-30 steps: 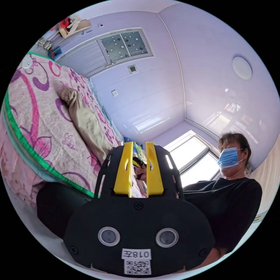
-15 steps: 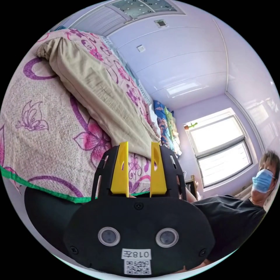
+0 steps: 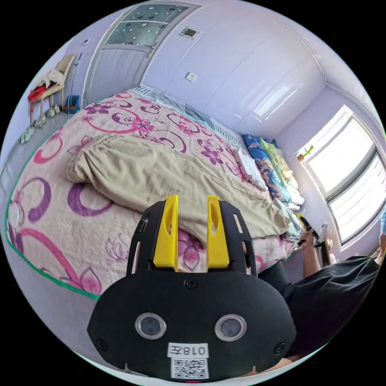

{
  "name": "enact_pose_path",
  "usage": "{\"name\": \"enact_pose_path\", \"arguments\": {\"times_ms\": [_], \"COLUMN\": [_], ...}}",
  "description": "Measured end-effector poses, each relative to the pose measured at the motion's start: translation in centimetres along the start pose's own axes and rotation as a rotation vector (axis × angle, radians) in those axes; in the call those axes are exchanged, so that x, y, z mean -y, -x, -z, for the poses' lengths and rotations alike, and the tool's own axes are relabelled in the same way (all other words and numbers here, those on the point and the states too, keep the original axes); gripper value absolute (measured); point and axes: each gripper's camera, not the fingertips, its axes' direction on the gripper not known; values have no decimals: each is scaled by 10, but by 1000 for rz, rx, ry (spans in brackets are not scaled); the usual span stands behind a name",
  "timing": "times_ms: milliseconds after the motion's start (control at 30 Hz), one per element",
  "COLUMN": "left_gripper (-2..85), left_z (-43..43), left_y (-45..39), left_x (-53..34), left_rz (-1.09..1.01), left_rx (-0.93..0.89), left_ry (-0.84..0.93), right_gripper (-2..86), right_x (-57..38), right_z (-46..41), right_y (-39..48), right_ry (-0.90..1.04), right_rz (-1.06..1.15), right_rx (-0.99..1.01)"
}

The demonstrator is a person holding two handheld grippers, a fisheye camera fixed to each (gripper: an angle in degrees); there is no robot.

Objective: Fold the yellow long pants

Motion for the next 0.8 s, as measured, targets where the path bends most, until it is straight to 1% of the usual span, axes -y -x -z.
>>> {"name": "enact_pose_path", "arguments": {"times_ms": [67,100,167,200,267,300,333,367,400,433,467,500,533,600,633,667,700,733,800], "left_gripper": [109,109,114,118,123,125,126,129,135,136,139,140,140,128,121,78,6,2,-6], "left_z": [-13,-24,-40,-51,-65,-75,-81,-92,-106,-114,-132,-149,-158,-191,-197,-206,-201,-195,-165], "left_y": [-8,-13,-19,-19,-15,-8,-5,3,12,16,22,27,29,40,44,48,47,47,39], "left_x": [35,59,94,117,150,171,180,197,210,215,224,228,229,223,220,211,204,200,177], "left_rz": [-74,-121,-175,-201,-212,-206,-200,-183,-164,-157,-145,-140,-141,-142,-136,-134,-140,-126,-142], "left_rx": [78,124,186,213,252,281,292,311,327,332,345,387,417,531,559,593,583,603,635], "left_ry": [31,61,104,129,161,180,188,205,228,243,280,319,336,427,450,481,435,403,240], "right_gripper": [90,94,104,108,119,121,124,115,110,83,52,35,13,2,-2,-4,-5,-5,-6], "right_x": [34,41,65,70,83,84,84,79,76,67,57,53,46,32,22,12,7,-4,-20], "right_z": [-39,-51,-96,-108,-151,-162,-180,-195,-201,-210,-212,-209,-197,-177,-162,-147,-140,-125,-103], "right_y": [41,50,82,87,101,102,102,102,102,103,107,111,120,134,144,151,154,160,165], "right_ry": [133,169,307,347,516,561,652,732,771,844,865,845,781,708,655,616,602,569,518], "right_rz": [211,253,399,427,483,487,486,472,467,457,456,465,487,520,543,554,557,567,571], "right_rx": [-16,-24,-50,-61,-66,-67,-69,-68,-67,-76,-111,-133,-164,-231,-271,-294,-300,-313,-326]}}
